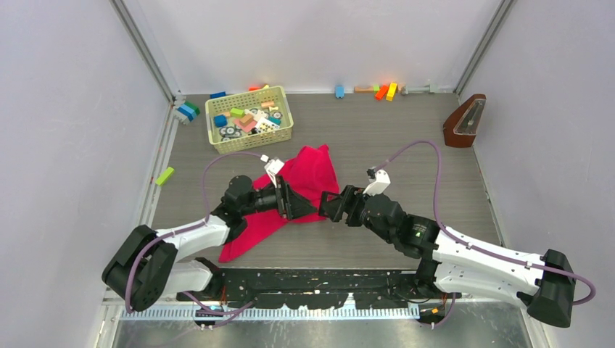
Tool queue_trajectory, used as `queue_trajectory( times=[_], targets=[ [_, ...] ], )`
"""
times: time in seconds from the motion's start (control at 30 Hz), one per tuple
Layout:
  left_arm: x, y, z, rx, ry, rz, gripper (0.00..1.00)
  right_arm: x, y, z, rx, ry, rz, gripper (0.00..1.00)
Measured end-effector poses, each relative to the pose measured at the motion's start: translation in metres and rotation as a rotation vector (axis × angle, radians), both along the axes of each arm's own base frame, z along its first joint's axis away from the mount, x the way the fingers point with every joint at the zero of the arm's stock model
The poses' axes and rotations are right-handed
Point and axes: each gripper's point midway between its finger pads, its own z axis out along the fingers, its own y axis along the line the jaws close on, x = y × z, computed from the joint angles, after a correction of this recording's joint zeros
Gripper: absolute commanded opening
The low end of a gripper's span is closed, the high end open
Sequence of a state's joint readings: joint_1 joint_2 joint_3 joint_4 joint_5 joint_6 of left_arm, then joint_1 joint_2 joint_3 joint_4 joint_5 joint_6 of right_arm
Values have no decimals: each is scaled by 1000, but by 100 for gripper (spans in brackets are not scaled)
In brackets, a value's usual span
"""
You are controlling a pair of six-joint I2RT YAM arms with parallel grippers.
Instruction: Remove the brooch from the garment
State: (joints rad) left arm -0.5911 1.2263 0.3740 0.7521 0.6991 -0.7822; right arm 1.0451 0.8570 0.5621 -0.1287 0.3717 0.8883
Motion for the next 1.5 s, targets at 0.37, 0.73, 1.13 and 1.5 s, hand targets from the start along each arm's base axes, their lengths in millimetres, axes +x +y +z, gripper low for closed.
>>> queue_trajectory(
  times=[0.37, 0.73, 1.13, 1.5],
  targets=[
    [-6, -7, -2, 3, 10, -47, 63, -2, 4, 0, 20, 2, 16, 48],
    [-2, -11, -6, 26, 23, -50, 52, -4, -1, -5, 25, 2, 14, 45],
    [5, -8, -21, 94, 40, -9, 54, -7, -8, 6, 84, -18, -1, 44],
    [0, -11, 0, 20, -7, -45, 78, -4, -8, -10, 32, 11, -16, 42]
  ],
)
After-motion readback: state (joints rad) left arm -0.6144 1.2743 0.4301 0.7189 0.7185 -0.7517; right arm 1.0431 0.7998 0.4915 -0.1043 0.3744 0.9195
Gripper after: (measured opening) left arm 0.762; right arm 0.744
